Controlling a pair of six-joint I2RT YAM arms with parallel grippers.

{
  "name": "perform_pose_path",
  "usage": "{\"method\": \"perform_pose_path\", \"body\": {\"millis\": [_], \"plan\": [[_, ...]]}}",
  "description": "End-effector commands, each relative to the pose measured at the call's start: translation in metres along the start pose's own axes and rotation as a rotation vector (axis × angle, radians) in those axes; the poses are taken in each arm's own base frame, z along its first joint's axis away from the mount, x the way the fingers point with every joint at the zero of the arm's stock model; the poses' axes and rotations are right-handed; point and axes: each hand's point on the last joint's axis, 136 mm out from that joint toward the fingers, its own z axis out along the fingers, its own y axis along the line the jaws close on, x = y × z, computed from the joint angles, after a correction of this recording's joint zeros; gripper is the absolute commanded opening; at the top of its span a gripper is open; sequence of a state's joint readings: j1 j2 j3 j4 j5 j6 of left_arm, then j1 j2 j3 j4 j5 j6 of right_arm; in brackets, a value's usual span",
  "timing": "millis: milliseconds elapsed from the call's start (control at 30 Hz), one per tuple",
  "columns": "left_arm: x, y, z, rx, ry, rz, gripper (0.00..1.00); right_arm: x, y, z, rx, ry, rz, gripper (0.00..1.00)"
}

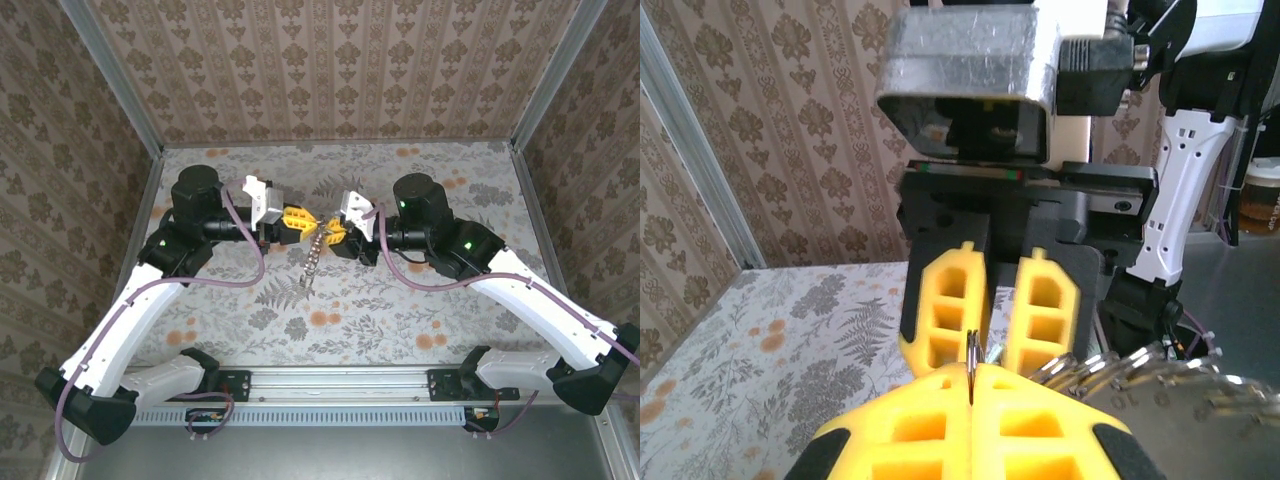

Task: Put the keys on the keyring

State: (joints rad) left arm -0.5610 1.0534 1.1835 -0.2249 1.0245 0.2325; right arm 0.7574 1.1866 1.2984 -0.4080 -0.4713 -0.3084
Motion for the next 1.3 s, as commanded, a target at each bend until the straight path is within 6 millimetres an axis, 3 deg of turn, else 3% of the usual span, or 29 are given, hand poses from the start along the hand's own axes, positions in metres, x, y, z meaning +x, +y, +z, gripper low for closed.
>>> {"method": "perform_pose_path", "body": {"millis": [0, 100, 233, 600, 833, 1267], "plan": [[-0.017, -0.002, -0.007, -0.021, -0.055, 0.058, 0.00, -0.008, 0.002, -0.006, -0.001, -0.022, -0.001, 0.34], [-0.012, 0.003, -0.008, -0.047, -0.050, 0.053, 0.00, -0.010, 0.001, -0.014, 0.032, -0.037, 0.004, 0.48], [-0.010, 0.003, -0.008, -0.035, -0.051, 0.046, 0.00, -0.015, -0.002, -0.026, 0.080, -0.062, 0.002, 0.52], [-0.010, -0.011, -0.009, 0.049, -0.047, 0.032, 0.00, -0.044, -0.002, -0.028, 0.046, -0.148, 0.002, 0.38], [-0.007, -0.015, -0.009, 0.068, -0.034, 0.021, 0.00, -0.055, 0.000, -0.026, 0.014, -0.190, 0.000, 0.37], [-0.011, -0.011, -0.009, 0.052, -0.042, 0.031, 0.00, -0.036, 0.004, -0.009, -0.044, -0.129, 0.026, 0.27]]}}
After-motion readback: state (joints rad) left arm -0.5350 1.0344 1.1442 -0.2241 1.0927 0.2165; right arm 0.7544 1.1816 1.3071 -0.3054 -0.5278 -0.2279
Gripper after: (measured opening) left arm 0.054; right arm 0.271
